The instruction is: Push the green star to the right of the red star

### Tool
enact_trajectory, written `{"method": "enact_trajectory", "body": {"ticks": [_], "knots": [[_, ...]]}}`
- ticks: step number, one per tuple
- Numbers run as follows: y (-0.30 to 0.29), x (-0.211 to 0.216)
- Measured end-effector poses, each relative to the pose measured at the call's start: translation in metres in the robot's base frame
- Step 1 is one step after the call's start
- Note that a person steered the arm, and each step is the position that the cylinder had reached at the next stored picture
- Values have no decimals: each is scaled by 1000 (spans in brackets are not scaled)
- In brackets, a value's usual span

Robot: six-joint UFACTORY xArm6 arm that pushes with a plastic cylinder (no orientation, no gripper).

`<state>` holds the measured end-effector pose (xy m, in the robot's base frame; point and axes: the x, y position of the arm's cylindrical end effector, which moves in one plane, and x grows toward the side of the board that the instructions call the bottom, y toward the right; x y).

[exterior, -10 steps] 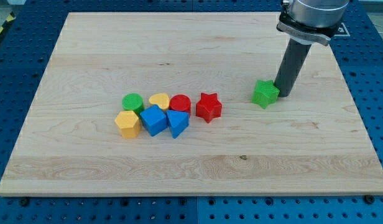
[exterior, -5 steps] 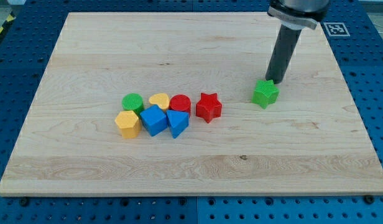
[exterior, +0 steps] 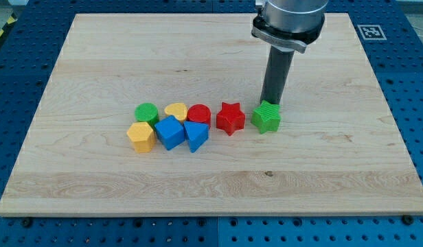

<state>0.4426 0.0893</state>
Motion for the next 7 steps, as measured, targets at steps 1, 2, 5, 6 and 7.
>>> {"method": "enact_trajectory", "body": {"ticks": [1, 2, 5, 6, 7], "knots": [[-12, 0], [-24, 0], [-72, 0], [-100, 0], [-130, -3]]}}
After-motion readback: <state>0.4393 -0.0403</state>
